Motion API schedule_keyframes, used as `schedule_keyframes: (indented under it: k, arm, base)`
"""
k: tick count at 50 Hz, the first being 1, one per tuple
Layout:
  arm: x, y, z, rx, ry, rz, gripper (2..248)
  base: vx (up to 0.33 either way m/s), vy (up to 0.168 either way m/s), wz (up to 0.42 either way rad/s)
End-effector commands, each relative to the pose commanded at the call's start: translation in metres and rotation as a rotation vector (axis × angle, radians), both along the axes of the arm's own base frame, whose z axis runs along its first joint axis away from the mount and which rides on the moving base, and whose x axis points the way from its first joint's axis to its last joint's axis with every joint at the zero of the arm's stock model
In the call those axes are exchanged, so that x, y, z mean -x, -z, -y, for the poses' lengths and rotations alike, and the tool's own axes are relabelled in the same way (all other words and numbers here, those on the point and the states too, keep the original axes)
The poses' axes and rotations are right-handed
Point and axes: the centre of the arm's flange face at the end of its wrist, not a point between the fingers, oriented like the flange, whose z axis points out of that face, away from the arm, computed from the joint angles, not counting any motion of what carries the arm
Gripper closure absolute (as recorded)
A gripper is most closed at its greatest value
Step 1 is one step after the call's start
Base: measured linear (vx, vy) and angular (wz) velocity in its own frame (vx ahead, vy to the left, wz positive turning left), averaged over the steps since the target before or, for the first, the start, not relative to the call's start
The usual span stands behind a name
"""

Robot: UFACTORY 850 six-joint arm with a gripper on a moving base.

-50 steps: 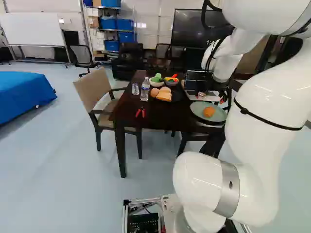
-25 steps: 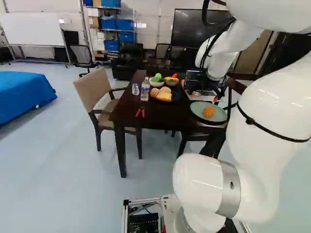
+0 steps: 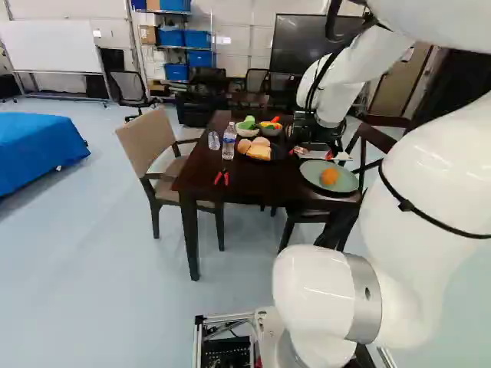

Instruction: Move the croissant to the empty plate

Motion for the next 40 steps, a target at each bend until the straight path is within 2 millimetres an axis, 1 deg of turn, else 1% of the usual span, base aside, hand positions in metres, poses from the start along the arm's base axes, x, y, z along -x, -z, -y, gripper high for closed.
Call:
schedule_keyframes:
  k: [40]
  arm:
    - [0.007, 0.001, -0.069, 0.001, -0.151, 0.003, 3]
  base:
    - [0.000, 0.000, 0.000]
